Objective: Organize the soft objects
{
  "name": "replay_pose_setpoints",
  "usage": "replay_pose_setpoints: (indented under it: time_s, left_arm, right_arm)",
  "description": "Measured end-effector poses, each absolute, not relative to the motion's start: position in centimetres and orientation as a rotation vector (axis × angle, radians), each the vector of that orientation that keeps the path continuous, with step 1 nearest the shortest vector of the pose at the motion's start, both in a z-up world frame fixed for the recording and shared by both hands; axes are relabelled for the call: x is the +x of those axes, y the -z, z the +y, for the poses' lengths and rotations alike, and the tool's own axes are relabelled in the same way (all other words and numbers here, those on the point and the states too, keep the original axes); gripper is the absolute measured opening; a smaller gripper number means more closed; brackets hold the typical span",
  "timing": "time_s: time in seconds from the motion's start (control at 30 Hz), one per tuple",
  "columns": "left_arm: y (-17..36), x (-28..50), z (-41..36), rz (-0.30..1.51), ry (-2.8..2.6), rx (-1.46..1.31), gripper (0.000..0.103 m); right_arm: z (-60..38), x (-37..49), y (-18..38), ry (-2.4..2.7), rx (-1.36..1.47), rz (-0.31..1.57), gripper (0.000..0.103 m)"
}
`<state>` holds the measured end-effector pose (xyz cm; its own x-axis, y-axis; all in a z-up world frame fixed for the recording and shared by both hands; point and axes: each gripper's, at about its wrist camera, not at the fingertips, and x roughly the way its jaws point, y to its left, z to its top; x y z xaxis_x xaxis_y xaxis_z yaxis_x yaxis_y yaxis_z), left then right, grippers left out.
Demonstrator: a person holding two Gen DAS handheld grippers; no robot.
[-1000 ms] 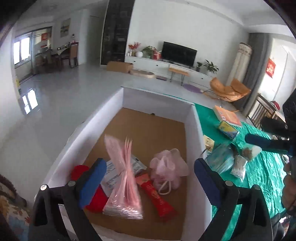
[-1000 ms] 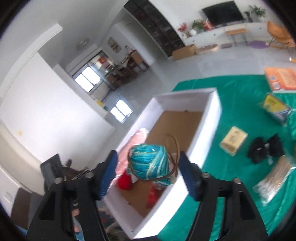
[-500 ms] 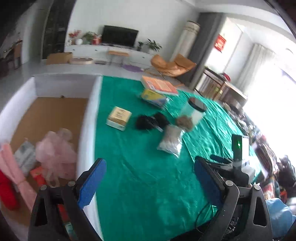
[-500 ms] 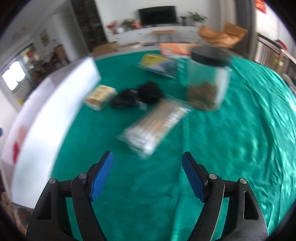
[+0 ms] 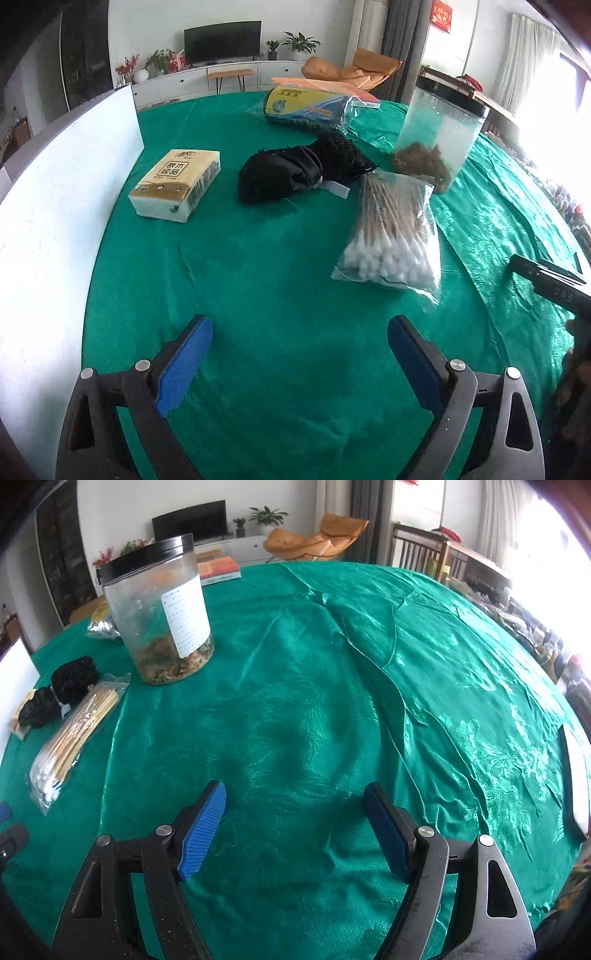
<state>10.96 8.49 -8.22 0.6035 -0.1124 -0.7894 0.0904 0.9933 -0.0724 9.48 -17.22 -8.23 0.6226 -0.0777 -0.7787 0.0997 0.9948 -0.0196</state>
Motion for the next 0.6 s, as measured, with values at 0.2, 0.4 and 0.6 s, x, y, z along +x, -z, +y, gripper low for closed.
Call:
replay_pose_setpoints:
  time_s: [0.2, 0.4, 0.6]
  left_arm:
    - [8.5, 11.4, 7.8, 0.936, 0.108, 0.037, 0.103]
    - [8.6, 11.5, 7.8, 0.936, 0.108, 0.038, 0.103]
    - [8.6, 11.5, 7.8, 0.936, 0.107, 0.038, 0.103]
  right_arm:
    - [-16.6, 12.2, 8.3, 0.122, 0.013, 0.896, 0.084]
    - [-17.1, 13.6, 8.5, 0.132, 0.061, 0.901, 0.092]
    - [-17.1, 13.6, 8.5, 0.132, 0.062, 0.901, 0.092]
